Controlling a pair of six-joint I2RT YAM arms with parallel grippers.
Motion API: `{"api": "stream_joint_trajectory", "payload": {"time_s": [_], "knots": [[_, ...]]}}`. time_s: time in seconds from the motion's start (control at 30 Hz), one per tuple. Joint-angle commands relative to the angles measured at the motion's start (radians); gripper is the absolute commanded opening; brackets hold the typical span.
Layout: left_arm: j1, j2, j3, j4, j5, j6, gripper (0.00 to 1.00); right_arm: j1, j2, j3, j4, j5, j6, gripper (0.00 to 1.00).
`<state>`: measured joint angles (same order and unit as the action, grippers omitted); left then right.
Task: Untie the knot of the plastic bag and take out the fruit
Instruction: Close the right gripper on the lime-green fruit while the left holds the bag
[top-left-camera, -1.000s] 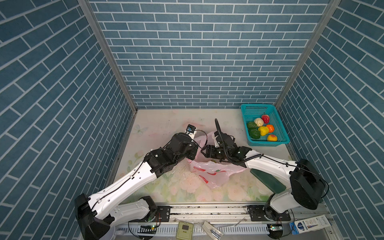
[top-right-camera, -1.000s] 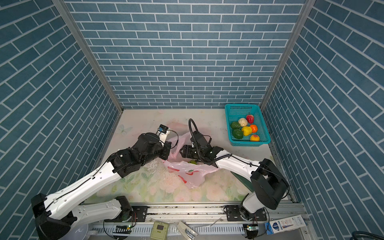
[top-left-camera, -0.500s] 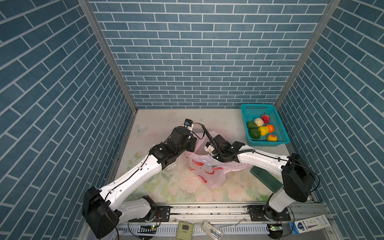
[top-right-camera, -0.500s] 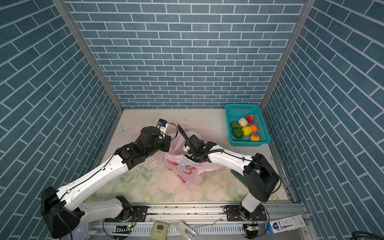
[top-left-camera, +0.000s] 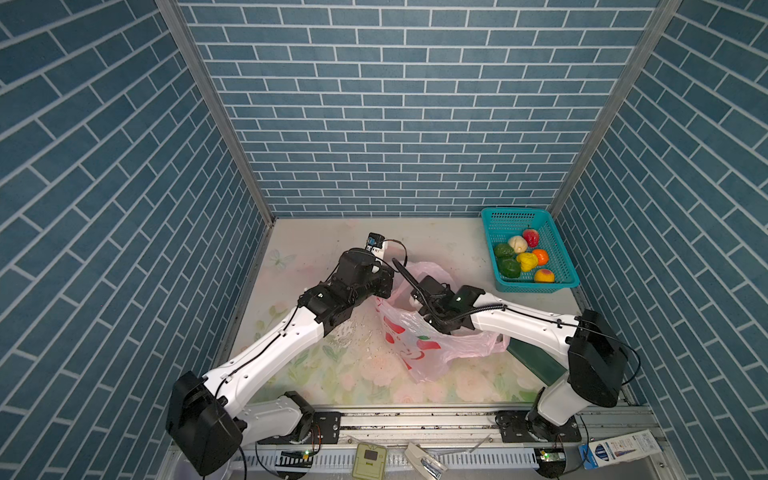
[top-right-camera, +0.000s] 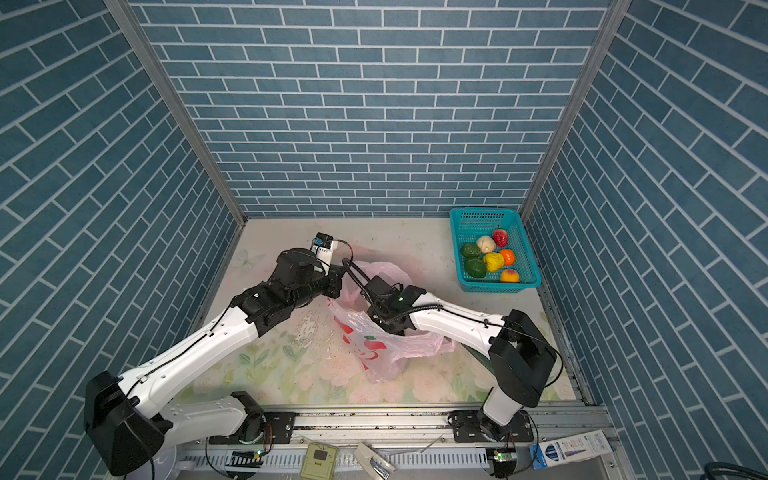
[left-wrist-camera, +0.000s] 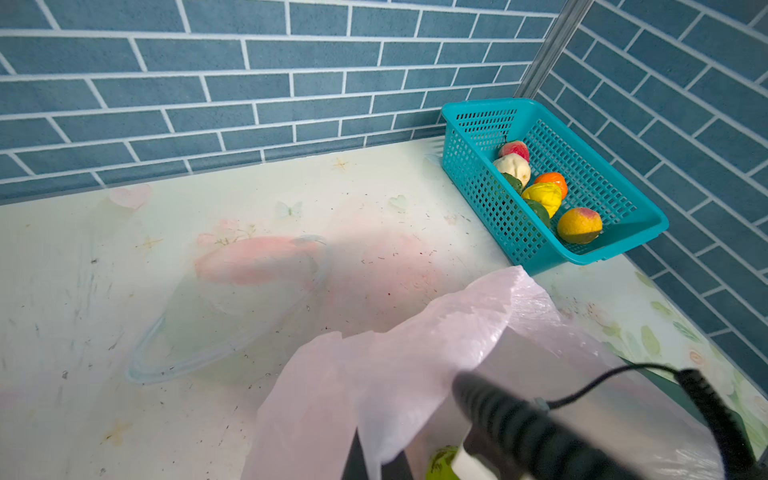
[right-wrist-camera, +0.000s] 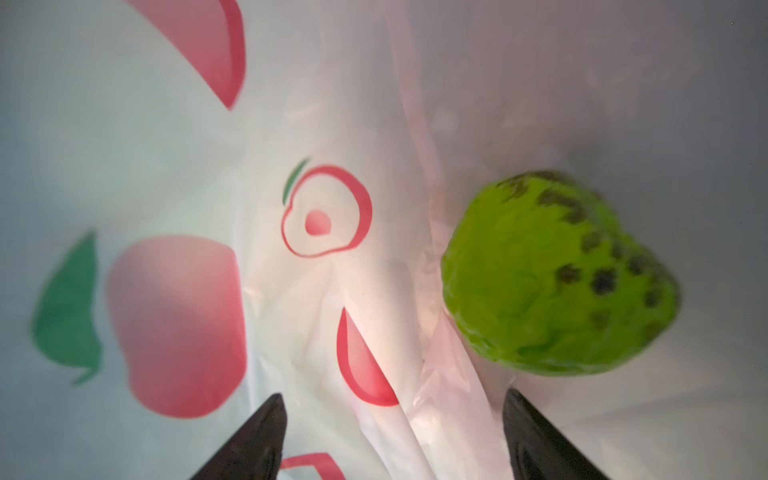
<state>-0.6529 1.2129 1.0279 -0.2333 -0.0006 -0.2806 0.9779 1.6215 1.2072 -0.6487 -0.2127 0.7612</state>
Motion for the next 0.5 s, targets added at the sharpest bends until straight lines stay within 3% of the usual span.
{"api": "stream_joint_trajectory", "payload": {"time_s": [0.0,0.47], "knots": [[0.004,-0.005,0.0,0.024,0.044,-0.012,0.0,-0.011,0.024,0.066,-0.051,0.119,0.054,0.82],[0.002,0.005,-0.025,0.067,0.068,-0.025,0.0,-0.022,0.166,0.091,-0.071,0.178,0.05,0.91]]}}
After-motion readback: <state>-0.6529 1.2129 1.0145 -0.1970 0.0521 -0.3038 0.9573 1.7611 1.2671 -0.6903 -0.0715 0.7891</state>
